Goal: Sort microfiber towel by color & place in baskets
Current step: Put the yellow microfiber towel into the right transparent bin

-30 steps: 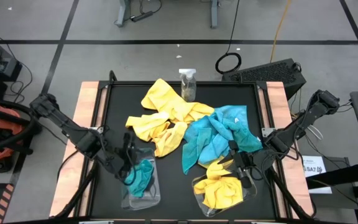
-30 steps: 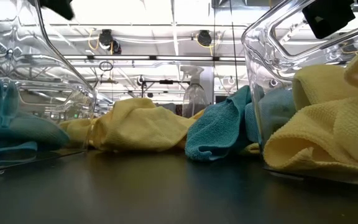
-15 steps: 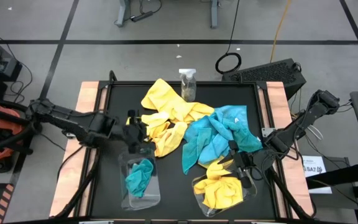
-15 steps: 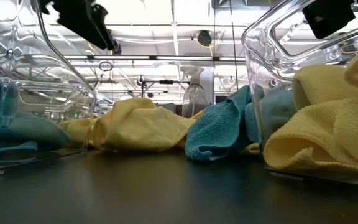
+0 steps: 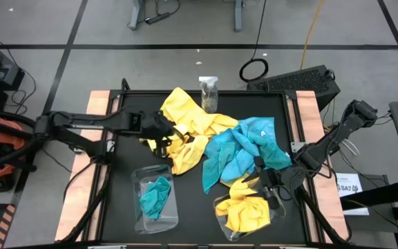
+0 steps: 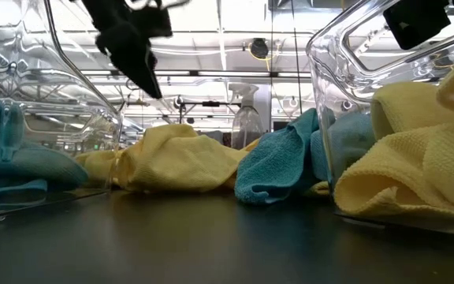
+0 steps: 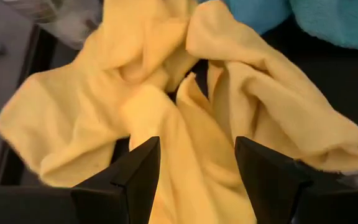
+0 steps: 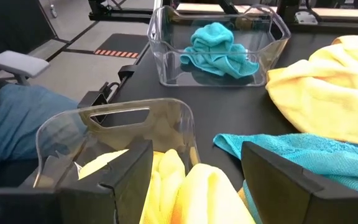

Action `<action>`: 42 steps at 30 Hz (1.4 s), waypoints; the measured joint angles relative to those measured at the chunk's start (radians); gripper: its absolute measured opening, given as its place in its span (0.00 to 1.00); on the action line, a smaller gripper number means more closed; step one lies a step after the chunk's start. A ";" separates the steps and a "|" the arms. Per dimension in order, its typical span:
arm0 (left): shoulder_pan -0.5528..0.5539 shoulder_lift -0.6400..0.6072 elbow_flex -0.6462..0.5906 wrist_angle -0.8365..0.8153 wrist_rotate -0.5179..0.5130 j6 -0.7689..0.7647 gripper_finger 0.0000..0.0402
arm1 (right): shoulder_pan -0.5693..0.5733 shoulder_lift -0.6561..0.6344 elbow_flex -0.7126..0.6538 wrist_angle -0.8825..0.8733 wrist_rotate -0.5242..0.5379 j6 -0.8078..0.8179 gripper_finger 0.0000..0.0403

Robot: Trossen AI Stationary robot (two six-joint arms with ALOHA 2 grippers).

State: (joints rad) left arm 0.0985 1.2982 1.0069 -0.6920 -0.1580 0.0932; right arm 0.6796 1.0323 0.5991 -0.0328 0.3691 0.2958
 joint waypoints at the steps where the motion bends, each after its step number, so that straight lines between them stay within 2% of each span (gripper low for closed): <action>1: 0.012 0.016 0.000 0.015 0.015 0.006 0.54 | 0.000 0.003 0.000 -0.003 0.000 0.000 0.59; 5: 0.050 0.084 0.000 0.057 0.048 0.023 0.54 | 0.001 0.024 0.000 -0.003 -0.001 0.006 0.59; 20: 0.200 0.287 0.000 0.056 0.060 0.036 0.53 | 0.001 0.057 0.000 0.005 -0.008 0.032 0.59; 23: 0.215 0.312 0.000 0.057 0.106 0.046 0.51 | 0.001 0.057 0.000 0.005 -0.008 0.032 0.59; 27: 0.216 0.326 0.000 0.056 0.138 0.061 0.40 | 0.001 0.057 0.000 0.005 -0.008 0.031 0.59; 33: 0.216 0.326 0.000 0.055 0.155 0.090 0.07 | 0.001 0.057 0.000 0.005 -0.005 0.025 0.59; 34: 0.216 0.326 0.000 0.055 0.155 0.095 0.04 | 0.001 0.057 0.000 0.005 -0.004 0.025 0.59; 42: 0.215 0.297 0.017 0.020 0.147 0.089 0.01 | 0.001 0.057 0.000 0.007 0.004 0.025 0.59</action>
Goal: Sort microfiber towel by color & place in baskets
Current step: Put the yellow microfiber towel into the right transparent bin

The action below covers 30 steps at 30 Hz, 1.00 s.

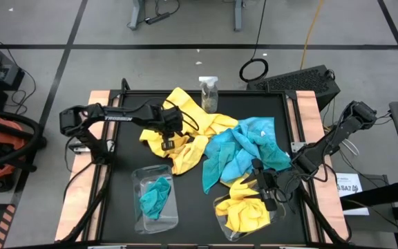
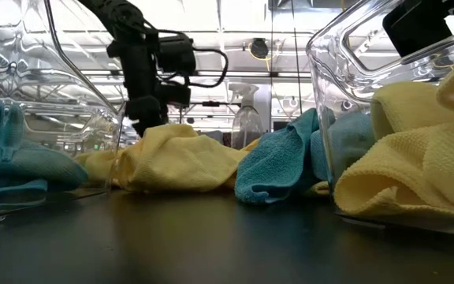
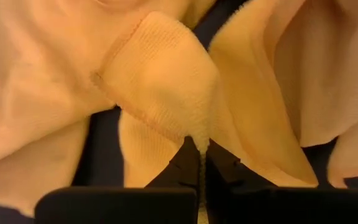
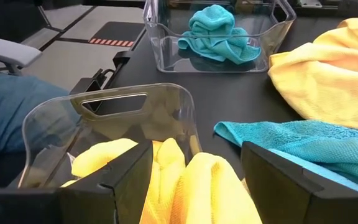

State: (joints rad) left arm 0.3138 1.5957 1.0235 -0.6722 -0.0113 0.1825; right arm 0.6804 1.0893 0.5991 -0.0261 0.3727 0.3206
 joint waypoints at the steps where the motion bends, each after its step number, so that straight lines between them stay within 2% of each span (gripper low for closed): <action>1: 0.000 -0.010 0.010 -0.014 -0.006 -0.001 0.01 | 0.000 0.000 0.000 0.001 0.005 -0.001 0.59; 7: -0.017 -0.107 0.084 -0.076 -0.048 -0.007 0.01 | -0.003 0.000 0.000 0.043 0.071 -0.049 0.59; 16: -0.059 -0.245 0.223 -0.094 -0.063 0.000 0.00 | -0.073 0.000 0.000 0.141 0.088 -0.137 0.59; 21: -0.103 -0.270 0.338 -0.086 -0.065 0.013 0.00 | -0.130 0.003 0.000 0.187 0.110 -0.181 0.59; 30: -0.197 -0.270 0.502 -0.012 -0.065 0.072 0.00 | -0.222 0.083 0.000 0.420 0.128 -0.370 0.62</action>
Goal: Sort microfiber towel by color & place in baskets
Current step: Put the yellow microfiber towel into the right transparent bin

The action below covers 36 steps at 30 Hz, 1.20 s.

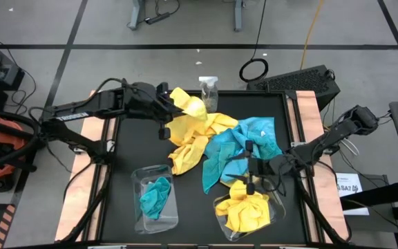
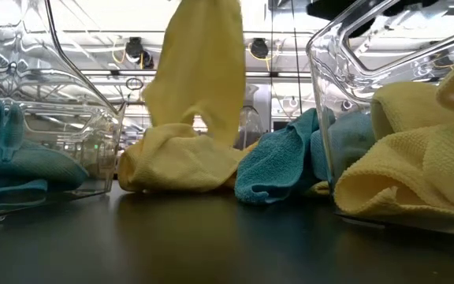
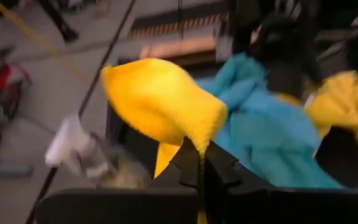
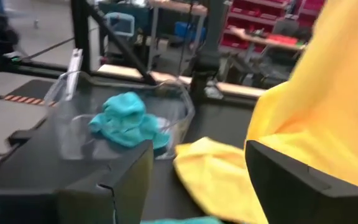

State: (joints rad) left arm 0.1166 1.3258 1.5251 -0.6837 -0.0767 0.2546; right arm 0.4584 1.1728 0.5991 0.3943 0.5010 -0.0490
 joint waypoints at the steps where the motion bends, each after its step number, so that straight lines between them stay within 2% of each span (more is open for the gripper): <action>1: -0.009 0.000 0.013 0.012 0.000 0.009 0.00 | -0.013 0.014 0.000 0.027 0.001 -0.014 0.64; 10: -0.074 0.001 0.055 0.142 0.012 0.069 0.00 | -0.133 0.154 0.000 0.315 -0.004 -0.076 0.78; 17: -0.116 0.028 0.055 0.227 0.069 0.089 0.00 | -0.200 0.235 0.000 0.521 -0.022 -0.138 0.80; 26: -0.159 0.081 0.055 0.380 0.177 0.103 0.00 | -0.284 0.315 0.002 0.654 -0.124 -0.108 0.80; 36: -0.170 0.143 0.055 0.426 0.205 0.146 0.00 | -0.306 0.396 0.151 0.600 -0.335 -0.103 0.80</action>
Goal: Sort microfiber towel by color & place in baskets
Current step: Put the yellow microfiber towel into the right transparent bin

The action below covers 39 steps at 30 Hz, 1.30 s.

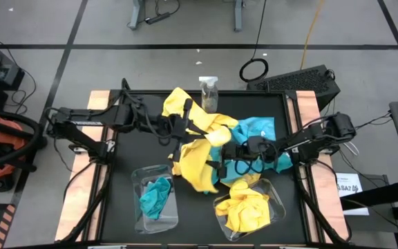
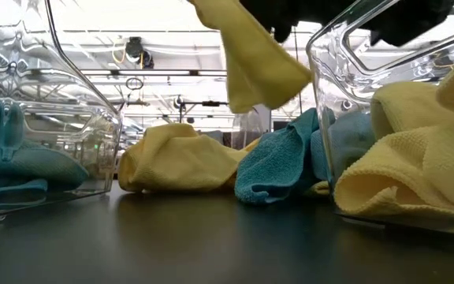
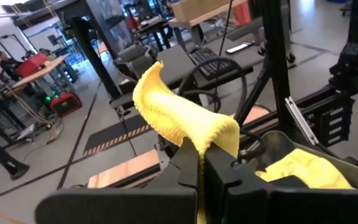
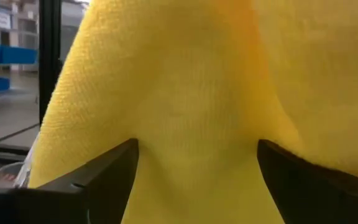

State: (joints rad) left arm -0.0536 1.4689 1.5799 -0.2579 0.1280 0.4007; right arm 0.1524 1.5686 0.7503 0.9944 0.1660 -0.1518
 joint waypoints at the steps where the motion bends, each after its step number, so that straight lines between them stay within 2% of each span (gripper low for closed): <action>1: 0.000 0.000 0.000 0.002 0.000 0.000 0.00 | 0.000 0.002 0.016 -0.025 -0.006 -0.001 0.80; 4: 0.000 0.006 0.000 0.017 0.000 0.000 0.00 | -0.001 0.006 0.067 -0.117 -0.004 0.014 0.77; 7: 0.000 0.009 0.000 0.020 0.000 0.001 0.00 | -0.001 0.019 0.107 -0.155 -0.004 0.004 0.67; 9: 0.000 0.007 0.000 0.030 0.000 0.001 0.00 | 0.003 0.020 0.128 -0.177 -0.009 -0.001 0.55; 14: 0.001 0.007 0.000 0.043 0.016 0.000 0.00 | 0.017 0.017 0.139 -0.205 -0.008 -0.046 0.09; 15: 0.001 0.007 0.000 0.042 0.022 0.000 0.00 | 0.025 0.017 0.139 -0.208 -0.001 -0.063 0.05; 23: -0.018 0.006 -0.001 0.001 0.026 -0.002 0.00 | 0.127 -0.018 0.138 -0.295 0.080 -0.120 0.01; 32: -0.042 0.006 -0.001 -0.151 0.026 -0.002 0.01 | 0.315 -0.193 0.137 -0.549 0.254 -0.196 0.00; 36: -0.056 0.007 -0.001 -0.223 0.025 -0.003 0.08 | 0.401 -0.290 0.137 -0.642 0.307 -0.217 0.00; 39: -0.069 0.007 -0.001 -0.249 0.026 -0.003 0.16 | 0.453 -0.351 0.137 -0.699 0.309 -0.220 0.00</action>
State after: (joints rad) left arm -0.1224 1.4757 1.5787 -0.5069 0.1535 0.3977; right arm 0.6052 1.2173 0.8875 0.2956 0.4749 -0.3720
